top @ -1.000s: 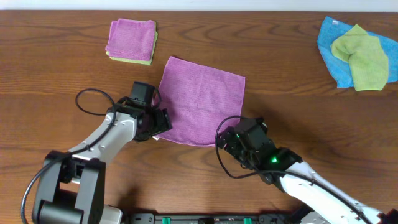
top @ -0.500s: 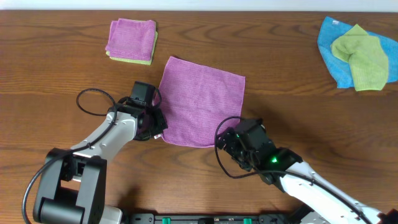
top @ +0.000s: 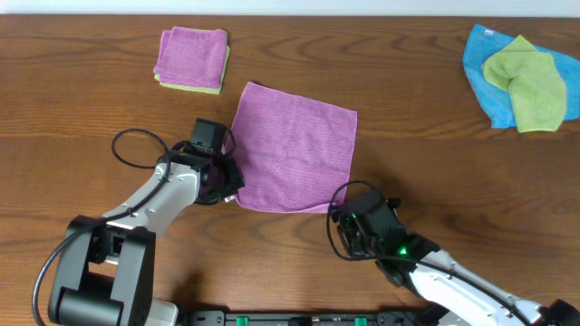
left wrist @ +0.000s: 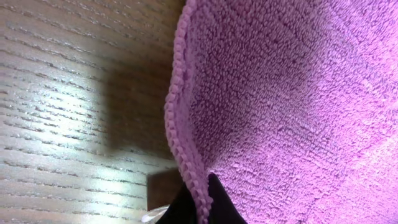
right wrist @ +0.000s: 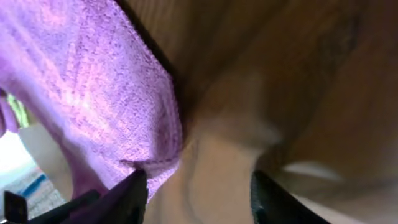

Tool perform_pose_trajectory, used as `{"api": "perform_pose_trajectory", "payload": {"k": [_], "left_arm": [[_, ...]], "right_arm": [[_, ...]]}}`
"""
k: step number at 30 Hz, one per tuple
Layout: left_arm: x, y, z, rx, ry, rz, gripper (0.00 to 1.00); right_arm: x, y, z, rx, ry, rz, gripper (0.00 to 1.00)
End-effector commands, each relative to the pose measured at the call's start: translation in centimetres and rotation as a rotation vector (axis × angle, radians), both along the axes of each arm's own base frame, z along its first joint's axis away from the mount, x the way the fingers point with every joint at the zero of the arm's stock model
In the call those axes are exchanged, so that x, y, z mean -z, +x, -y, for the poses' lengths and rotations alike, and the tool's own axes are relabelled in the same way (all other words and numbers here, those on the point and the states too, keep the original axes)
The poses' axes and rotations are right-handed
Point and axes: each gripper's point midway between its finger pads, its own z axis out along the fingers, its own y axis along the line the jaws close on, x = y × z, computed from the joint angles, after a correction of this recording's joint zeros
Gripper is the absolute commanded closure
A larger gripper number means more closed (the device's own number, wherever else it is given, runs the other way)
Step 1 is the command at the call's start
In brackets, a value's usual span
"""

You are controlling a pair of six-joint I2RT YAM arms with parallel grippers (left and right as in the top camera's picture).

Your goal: Fold the cloth

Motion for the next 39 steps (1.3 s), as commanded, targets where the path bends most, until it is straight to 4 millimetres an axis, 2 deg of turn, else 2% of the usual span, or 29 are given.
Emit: {"api": "perform_pose_trajectory", "payload": {"k": [1, 6, 9, 10, 13, 20, 24, 25, 26, 27, 28, 29, 31, 35, 37, 39], "left_arm": [[0.6, -0.4, -0.2, -0.009, 0.003, -0.021, 0.94], [0.6, -0.4, -0.2, -0.010, 0.003, -0.020, 0.94], [0.6, -0.4, -0.2, -0.010, 0.002, -0.019, 0.94], [0.6, -0.4, -0.2, -0.010, 0.002, -0.019, 0.94], [0.6, -0.3, -0.2, -0.017, 0.000, -0.018, 0.94], [0.4, 0.1, 0.1, -0.013, -0.011, 0.000, 0.93], [0.4, 0.3, 0.2, -0.013, -0.014, 0.008, 0.94], [0.4, 0.3, 0.2, -0.013, -0.014, 0.010, 0.93], [0.4, 0.4, 0.2, -0.013, -0.014, 0.012, 0.93], [0.3, 0.4, 0.2, -0.013, -0.015, 0.013, 0.93], [0.3, 0.4, 0.2, -0.013, -0.015, 0.014, 0.93], [0.3, 0.4, 0.2, -0.013, -0.015, 0.014, 0.93], [0.3, 0.4, 0.2, -0.013, -0.015, 0.014, 0.94], [0.3, 0.4, 0.3, -0.011, -0.022, 0.013, 0.94], [-0.1, 0.4, 1.0, 0.000, -0.061, 0.012, 0.94], [-0.9, 0.7, 1.8, 0.016, -0.101, 0.024, 0.94]], "right_arm": [[0.3, 0.6, 1.2, 0.084, -0.021, 0.014, 0.37], [-1.4, 2.0, -0.3, 0.044, 0.039, 0.105, 0.35], [-1.8, 2.7, 0.0, 0.053, 0.023, 0.144, 0.35], [-1.7, 2.7, 0.1, 0.053, 0.013, 0.149, 0.38], [-1.4, 2.6, 0.2, 0.051, 0.005, 0.140, 0.45], [0.8, 2.1, 0.5, 0.051, -0.036, 0.077, 0.42], [1.5, 2.7, 0.1, 0.057, -0.028, 0.082, 0.43], [1.5, 2.9, -0.1, 0.057, -0.022, 0.089, 0.45], [1.6, 3.1, -0.3, 0.056, -0.013, 0.098, 0.55], [1.6, 3.2, -0.5, 0.051, -0.005, 0.099, 0.74], [1.8, 3.2, -0.6, 0.048, 0.000, 0.093, 0.87], [1.9, 3.1, -0.7, 0.050, 0.006, 0.084, 0.92], [1.9, 3.1, -0.7, 0.051, 0.007, 0.085, 0.98], [1.5, 3.5, -1.0, 0.020, 0.001, 0.121, 0.98], [0.8, 3.9, -1.5, -0.035, -0.001, 0.170, 0.98], [-0.7, 4.8, -2.3, -0.124, 0.013, 0.256, 0.98]]}}
